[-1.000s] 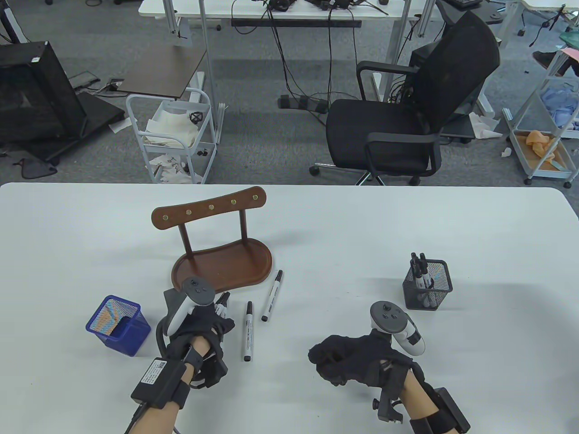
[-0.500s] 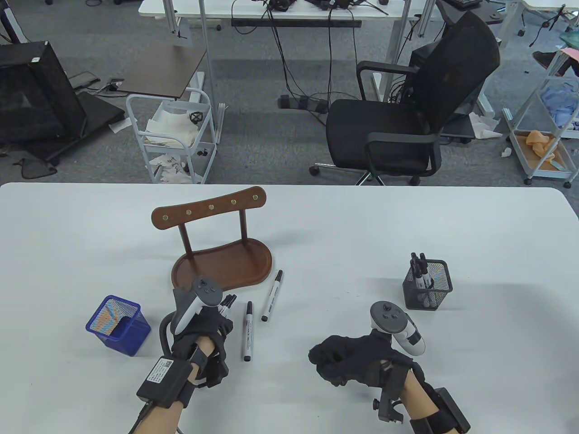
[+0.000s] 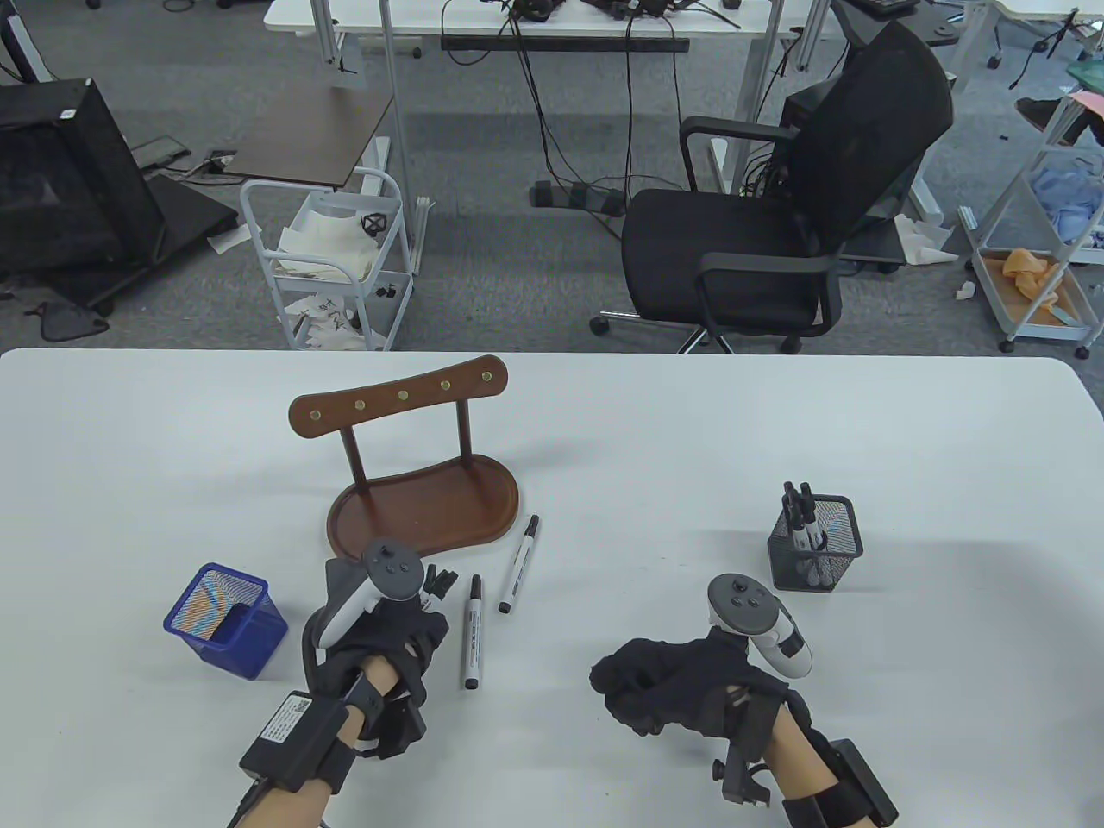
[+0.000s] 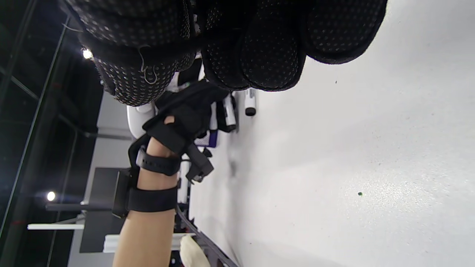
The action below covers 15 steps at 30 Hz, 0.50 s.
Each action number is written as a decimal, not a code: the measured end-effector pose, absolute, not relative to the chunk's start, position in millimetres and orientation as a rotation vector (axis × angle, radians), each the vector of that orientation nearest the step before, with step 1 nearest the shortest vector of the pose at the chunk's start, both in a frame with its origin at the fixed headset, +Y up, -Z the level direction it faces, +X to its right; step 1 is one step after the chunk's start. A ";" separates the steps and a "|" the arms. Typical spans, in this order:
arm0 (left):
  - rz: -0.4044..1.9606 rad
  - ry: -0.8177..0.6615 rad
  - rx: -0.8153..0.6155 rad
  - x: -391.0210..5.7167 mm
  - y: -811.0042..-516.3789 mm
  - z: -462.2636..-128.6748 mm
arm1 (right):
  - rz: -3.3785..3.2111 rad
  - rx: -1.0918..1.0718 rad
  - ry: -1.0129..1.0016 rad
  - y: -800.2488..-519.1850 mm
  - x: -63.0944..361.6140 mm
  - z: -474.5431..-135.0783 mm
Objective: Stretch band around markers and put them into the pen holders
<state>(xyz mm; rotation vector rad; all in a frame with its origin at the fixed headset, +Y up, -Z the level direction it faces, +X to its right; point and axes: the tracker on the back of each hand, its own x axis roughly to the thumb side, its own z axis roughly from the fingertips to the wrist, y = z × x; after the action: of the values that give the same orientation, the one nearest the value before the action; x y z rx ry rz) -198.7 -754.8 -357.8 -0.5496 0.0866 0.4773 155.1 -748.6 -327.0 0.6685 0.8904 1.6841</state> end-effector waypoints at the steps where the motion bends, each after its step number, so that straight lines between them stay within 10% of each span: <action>1: 0.492 0.082 -0.547 -198.8 -754.1 -357.1 | 1.685 0.669 0.890 -748.5 155.2 -327.0; 15: 0.709 0.048 -0.521 -194.6 -738.7 -353.2 | 1.681 0.675 0.894 -748.5 154.9 -327.0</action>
<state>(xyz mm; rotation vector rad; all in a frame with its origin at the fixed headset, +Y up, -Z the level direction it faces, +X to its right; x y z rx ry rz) -194.6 -738.7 -353.2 -0.5206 0.0476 0.7087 154.9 -748.5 -327.0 0.6746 0.8936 1.6805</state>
